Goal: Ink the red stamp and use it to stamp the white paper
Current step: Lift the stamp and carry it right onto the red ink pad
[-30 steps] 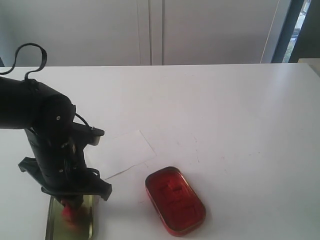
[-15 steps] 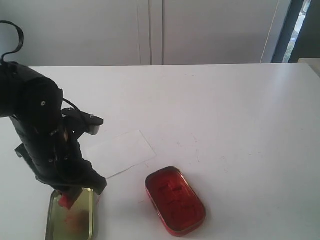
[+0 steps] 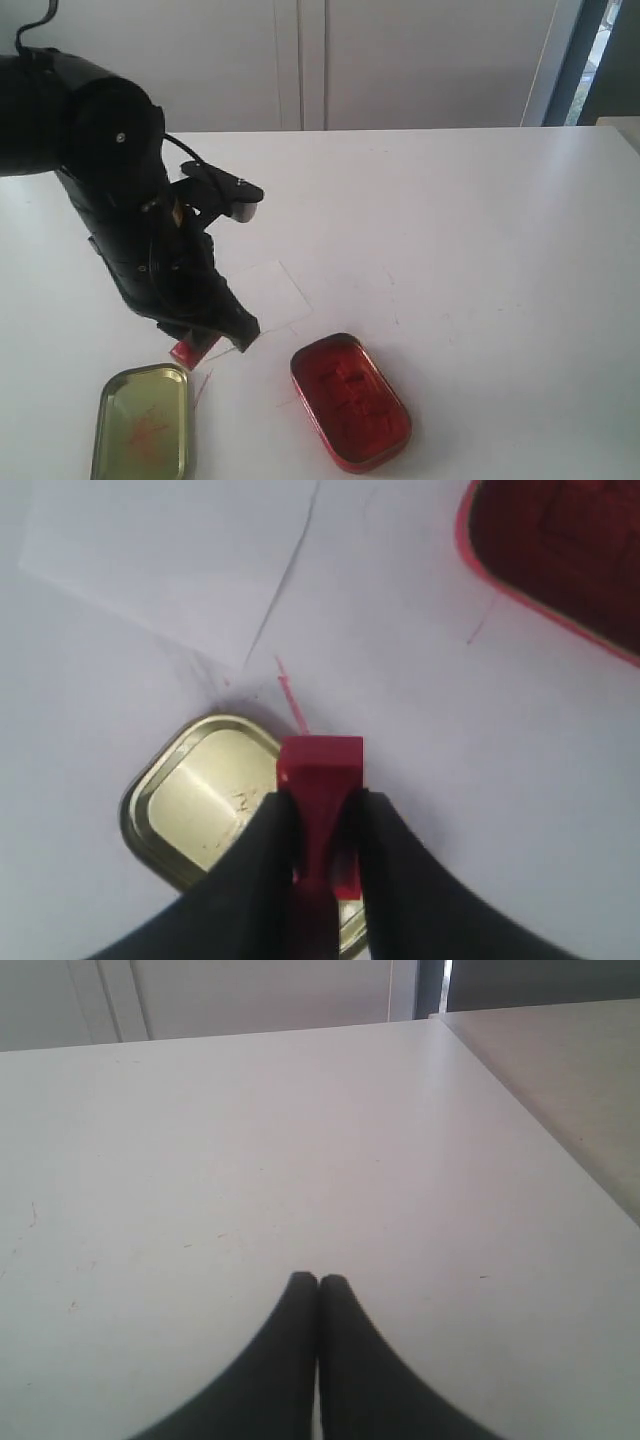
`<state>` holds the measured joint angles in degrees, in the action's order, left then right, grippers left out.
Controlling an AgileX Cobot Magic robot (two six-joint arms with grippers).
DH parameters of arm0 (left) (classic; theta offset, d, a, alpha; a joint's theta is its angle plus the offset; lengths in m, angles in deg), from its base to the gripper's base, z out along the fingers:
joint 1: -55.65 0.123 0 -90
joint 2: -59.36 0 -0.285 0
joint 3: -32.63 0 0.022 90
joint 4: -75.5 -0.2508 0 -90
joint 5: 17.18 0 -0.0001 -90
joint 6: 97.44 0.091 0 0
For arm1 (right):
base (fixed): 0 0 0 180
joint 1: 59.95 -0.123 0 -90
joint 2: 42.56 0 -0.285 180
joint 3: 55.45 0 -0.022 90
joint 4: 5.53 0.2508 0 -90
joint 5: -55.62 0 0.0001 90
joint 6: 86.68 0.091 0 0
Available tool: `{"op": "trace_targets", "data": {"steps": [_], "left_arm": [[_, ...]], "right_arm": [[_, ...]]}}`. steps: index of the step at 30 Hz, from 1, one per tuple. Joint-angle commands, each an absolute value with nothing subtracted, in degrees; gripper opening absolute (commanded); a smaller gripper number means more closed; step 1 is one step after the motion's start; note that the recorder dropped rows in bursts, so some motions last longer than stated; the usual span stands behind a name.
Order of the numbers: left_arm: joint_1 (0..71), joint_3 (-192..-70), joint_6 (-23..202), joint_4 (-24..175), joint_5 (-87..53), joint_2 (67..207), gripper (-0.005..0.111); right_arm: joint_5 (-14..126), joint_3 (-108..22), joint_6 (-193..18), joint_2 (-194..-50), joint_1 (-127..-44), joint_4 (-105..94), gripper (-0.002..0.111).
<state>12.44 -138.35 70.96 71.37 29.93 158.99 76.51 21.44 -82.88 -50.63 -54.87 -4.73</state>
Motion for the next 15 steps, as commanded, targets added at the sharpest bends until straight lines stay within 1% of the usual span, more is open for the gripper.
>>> {"op": "trace_targets", "data": {"steps": [1,15], "left_arm": [[10.2,-141.2,73.8,74.6,30.9,161.1,0.0],[2.2,-149.5,75.1,76.1,30.9,169.5,0.0]], "right_arm": [[75.7,21.8,-82.9,-50.3,-54.9,-5.2,0.0],[75.7,21.8,-82.9,-50.3,-54.9,-5.2,0.0]]}}
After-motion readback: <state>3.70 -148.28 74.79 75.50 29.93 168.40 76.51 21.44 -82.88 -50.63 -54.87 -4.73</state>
